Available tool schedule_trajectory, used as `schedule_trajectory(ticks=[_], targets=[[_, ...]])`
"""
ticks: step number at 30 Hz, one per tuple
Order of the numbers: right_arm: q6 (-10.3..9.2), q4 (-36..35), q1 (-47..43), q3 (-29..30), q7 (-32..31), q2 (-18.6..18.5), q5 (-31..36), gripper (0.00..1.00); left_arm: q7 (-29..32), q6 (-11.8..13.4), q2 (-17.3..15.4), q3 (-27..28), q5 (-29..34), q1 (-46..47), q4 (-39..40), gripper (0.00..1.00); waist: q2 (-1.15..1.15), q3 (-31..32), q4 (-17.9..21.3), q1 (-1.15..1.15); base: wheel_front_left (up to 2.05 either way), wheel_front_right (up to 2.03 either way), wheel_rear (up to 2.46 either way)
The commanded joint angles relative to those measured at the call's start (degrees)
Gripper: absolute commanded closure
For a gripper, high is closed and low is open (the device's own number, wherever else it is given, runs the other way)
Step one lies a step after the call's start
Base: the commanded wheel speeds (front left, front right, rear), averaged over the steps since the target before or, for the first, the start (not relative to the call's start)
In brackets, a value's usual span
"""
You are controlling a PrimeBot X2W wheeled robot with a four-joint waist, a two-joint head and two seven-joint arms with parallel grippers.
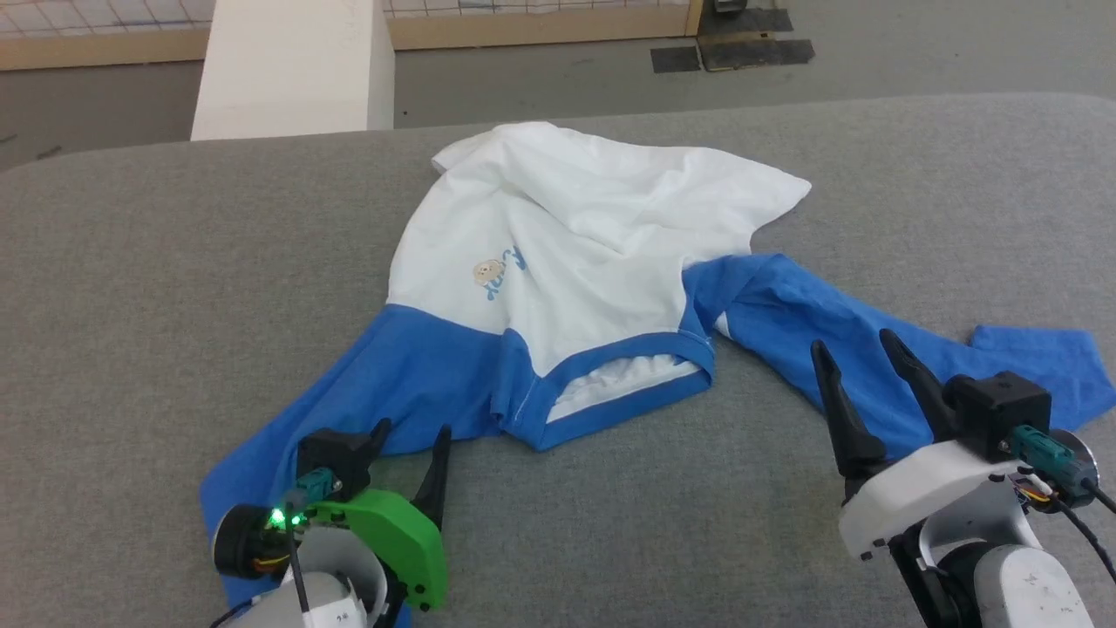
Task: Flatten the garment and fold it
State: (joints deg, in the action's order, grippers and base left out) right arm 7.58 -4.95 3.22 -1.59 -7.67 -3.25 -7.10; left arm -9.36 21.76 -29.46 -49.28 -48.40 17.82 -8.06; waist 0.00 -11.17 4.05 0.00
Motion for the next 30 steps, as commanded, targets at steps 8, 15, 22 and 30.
schedule_trajectory(ticks=[8, 15, 22, 30], targets=[[-0.09, -1.2, -0.3, -0.7, -0.3, 0.3, -0.5, 0.0, 10.7, -2.1, -4.1, -5.7, 4.1, 5.5, -4.1, 0.0, 0.0, -1.1, 0.6, 0.0, 0.0, 0.0, 0.0], [-0.09, -0.7, -0.2, -1.0, -0.1, 0.3, -0.9, 0.0, 14.5, -3.4, -4.6, -6.1, 3.0, 7.4, -6.1, 1.0, 0.0, -1.3, 1.3, 0.0, 0.0, 0.0, 0.0], [-0.09, -0.8, -1.3, 1.8, -0.6, 0.3, -0.2, 0.0, 9.5, 0.5, -8.6, 1.9, -4.0, 1.1, -4.2, 1.0, 0.0, -0.6, 0.8, 0.0, 0.0, 0.0, 0.0], [-0.09, 1.7, -1.5, 9.9, -7.0, 0.4, 1.4, 0.0, 2.4, 2.8, -10.4, 9.0, -8.1, -2.7, -3.6, 0.0, 0.0, -0.8, -2.1, 0.0, 0.0, 0.0, 0.0]])
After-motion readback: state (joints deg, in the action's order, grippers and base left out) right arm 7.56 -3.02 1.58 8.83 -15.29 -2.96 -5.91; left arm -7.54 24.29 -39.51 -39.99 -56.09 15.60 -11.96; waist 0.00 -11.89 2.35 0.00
